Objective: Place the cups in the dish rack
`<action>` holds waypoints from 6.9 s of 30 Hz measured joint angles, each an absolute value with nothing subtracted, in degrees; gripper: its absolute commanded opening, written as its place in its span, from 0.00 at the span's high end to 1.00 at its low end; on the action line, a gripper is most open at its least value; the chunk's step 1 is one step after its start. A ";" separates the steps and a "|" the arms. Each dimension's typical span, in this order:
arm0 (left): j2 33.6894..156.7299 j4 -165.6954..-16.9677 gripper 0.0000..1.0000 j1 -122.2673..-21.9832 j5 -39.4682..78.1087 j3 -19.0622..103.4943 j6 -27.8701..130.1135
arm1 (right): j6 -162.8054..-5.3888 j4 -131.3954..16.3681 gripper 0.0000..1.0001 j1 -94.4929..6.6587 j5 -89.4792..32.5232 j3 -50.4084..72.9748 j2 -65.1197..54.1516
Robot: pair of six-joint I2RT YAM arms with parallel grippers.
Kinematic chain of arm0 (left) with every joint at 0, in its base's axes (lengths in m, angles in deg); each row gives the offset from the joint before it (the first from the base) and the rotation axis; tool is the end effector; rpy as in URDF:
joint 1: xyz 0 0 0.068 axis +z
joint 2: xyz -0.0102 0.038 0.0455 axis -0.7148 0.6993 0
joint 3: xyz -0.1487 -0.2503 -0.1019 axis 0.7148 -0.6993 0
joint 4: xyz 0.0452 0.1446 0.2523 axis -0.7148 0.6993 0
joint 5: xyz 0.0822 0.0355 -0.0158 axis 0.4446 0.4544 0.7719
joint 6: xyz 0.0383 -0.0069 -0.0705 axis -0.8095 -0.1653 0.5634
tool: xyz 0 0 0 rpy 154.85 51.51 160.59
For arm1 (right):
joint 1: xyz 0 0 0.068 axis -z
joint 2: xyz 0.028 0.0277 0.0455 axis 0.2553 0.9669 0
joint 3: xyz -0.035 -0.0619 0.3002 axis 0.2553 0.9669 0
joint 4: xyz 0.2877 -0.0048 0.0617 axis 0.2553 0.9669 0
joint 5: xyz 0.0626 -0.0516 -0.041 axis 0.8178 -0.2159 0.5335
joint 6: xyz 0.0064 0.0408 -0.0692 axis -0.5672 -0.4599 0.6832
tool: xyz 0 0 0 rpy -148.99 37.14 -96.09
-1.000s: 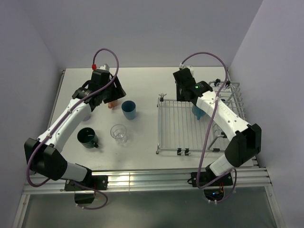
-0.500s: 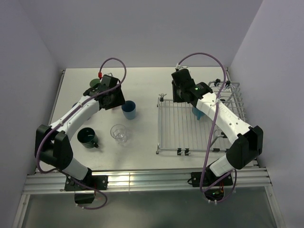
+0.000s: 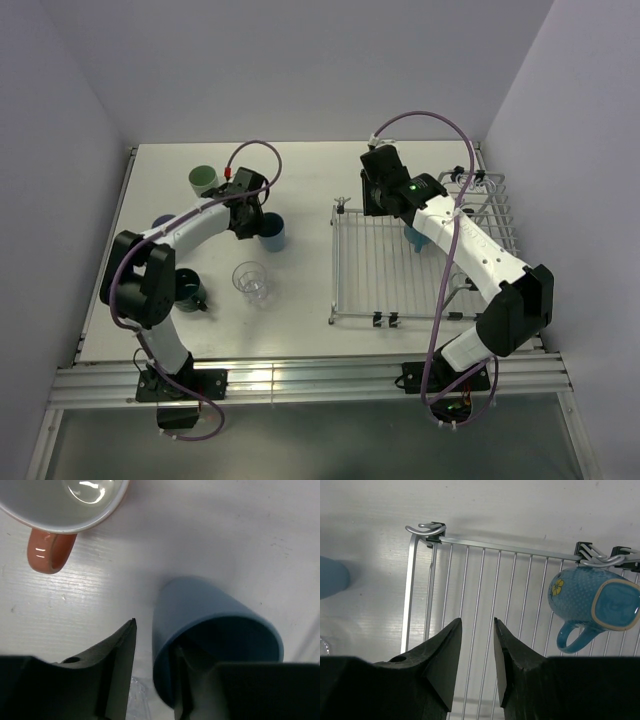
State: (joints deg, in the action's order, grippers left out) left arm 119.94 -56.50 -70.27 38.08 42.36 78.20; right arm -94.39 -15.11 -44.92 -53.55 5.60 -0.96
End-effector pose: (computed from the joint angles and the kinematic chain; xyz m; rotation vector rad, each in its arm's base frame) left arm 0.3855 -0.1629 0.2079 -0.3804 2.5791 -0.1555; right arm 0.3354 0.1706 0.3490 -0.1263 2.3445 0.0380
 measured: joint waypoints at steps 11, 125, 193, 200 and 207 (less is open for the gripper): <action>118.02 -53.96 1.00 -70.20 37.60 44.63 77.67 | -94.39 -15.15 0.60 -44.92 -53.33 5.60 -3.10; 92.79 -73.20 0.29 -53.83 4.10 40.61 81.12 | -90.65 -6.12 1.00 -36.51 -49.77 -0.02 10.82; 92.79 -71.73 0.29 -53.09 4.12 40.61 80.73 | -90.54 -7.08 0.31 -35.15 -50.29 1.90 14.58; 92.79 -71.71 0.29 -53.09 4.12 40.61 80.71 | -90.23 -7.04 0.49 -35.15 -50.29 1.88 14.58; 92.82 -71.08 0.29 -53.09 4.12 40.61 80.73 | -90.17 -6.60 0.54 -35.15 -50.23 1.84 14.51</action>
State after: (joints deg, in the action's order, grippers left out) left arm 92.82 -71.08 -53.09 4.12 40.61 80.73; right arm -90.17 -6.60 -35.15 -50.23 1.84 14.51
